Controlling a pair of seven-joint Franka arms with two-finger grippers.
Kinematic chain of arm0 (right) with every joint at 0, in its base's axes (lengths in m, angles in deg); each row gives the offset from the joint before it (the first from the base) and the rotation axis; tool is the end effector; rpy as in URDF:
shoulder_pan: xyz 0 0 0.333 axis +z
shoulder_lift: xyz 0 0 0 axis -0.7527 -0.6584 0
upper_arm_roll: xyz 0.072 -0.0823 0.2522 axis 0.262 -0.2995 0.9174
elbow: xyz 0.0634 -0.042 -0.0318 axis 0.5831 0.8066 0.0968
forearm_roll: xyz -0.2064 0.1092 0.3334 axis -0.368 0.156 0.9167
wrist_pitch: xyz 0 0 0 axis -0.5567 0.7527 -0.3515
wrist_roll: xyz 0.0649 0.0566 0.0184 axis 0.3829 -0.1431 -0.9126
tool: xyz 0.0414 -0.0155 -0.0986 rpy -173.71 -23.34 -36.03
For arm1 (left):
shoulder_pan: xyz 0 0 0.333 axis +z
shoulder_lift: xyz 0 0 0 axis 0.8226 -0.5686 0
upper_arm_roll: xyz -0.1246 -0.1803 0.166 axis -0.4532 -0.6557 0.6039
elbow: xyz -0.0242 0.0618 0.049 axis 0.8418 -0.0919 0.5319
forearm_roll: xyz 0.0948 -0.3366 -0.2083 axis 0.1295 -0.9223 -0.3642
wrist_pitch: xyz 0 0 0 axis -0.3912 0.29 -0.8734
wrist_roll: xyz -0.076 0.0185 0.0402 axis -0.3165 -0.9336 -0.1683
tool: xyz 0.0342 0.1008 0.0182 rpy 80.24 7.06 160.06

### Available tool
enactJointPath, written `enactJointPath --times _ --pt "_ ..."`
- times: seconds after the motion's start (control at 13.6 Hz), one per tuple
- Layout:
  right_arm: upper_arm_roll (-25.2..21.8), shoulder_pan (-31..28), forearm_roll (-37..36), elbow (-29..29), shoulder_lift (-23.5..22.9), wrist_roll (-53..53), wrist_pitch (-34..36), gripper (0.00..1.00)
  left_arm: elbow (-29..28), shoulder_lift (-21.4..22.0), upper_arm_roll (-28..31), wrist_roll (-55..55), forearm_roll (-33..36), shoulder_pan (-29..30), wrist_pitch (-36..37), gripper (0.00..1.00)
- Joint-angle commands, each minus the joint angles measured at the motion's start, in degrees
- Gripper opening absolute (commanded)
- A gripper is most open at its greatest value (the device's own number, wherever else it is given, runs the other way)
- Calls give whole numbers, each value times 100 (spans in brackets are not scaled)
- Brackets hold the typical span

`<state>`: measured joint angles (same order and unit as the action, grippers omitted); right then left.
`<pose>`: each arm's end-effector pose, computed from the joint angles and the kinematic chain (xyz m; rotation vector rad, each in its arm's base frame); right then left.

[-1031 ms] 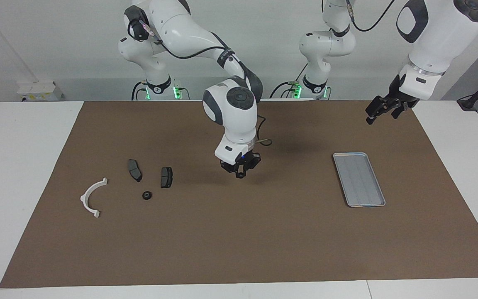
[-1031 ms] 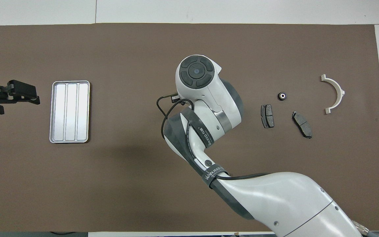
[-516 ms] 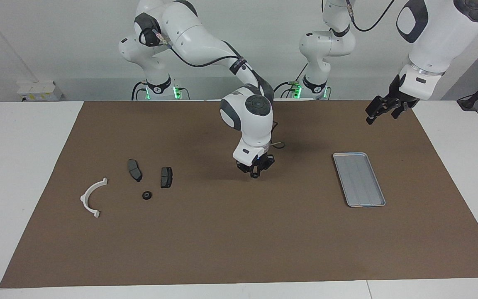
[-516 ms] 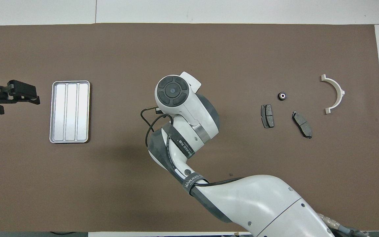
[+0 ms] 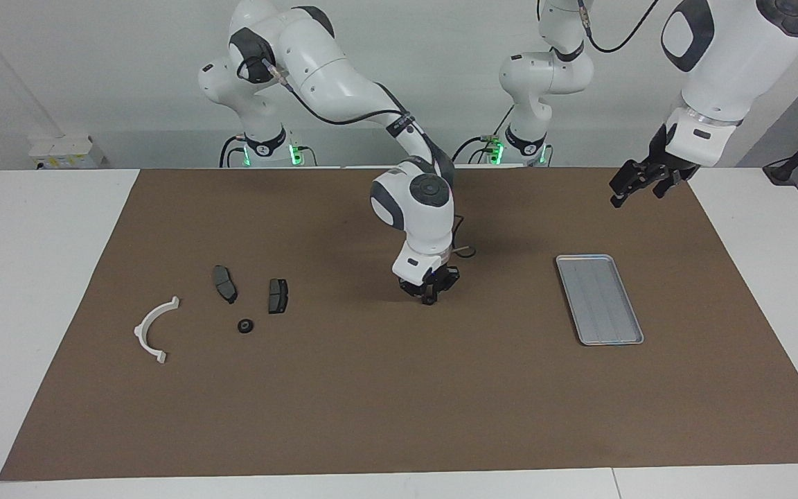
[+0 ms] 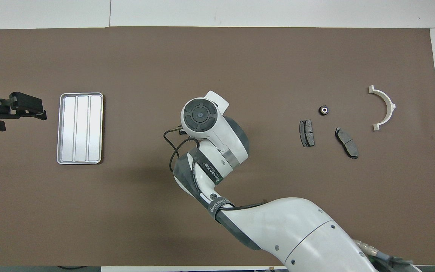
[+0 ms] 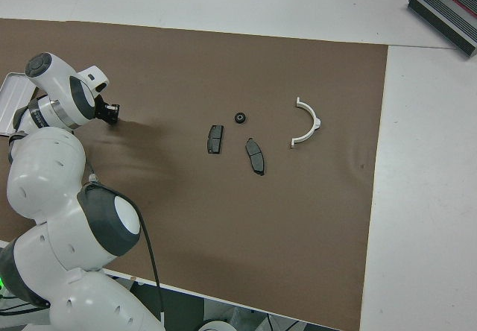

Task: Pick bearing gear from pile to tray
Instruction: 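Carry the bearing with the right gripper to the table center and release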

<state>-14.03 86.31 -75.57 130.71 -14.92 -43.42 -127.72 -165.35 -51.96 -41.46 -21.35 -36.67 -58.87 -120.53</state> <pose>0.5644 0.4335 0.2483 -3.0781 -0.1978 -0.1231 0.5657 -0.0341 0.5577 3.1002 0.2823 -0.0384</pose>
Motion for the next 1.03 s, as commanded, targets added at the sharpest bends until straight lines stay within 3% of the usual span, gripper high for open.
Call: enactJointPath --times 0.0,0.07,0.15,0.37,0.74,0.96 --pt "-14 21 101 153 67 79 -120 27 -195 174 21 -52 -65 -17 -13 100" --pt "-14 22 84 144 67 96 -51 47 -195 192 12 -69 -65 -17 13 100" --pt "-23 56 57 135 84 140 28 58 -204 201 12 -95 -65 -25 13 100" --pt "-101 -144 -13 30 216 62 379 81 -204 192 3 -105 -56 -121 -91 100" --pt "-23 -1530 66 -32 971 -1017 968 82 -475 201 -6 53 -56 -454 -584 100" --pt "-31 -2244 57 -366 1042 -1914 1434 82 -564 8 -14 1019 -38 -973 -944 100"
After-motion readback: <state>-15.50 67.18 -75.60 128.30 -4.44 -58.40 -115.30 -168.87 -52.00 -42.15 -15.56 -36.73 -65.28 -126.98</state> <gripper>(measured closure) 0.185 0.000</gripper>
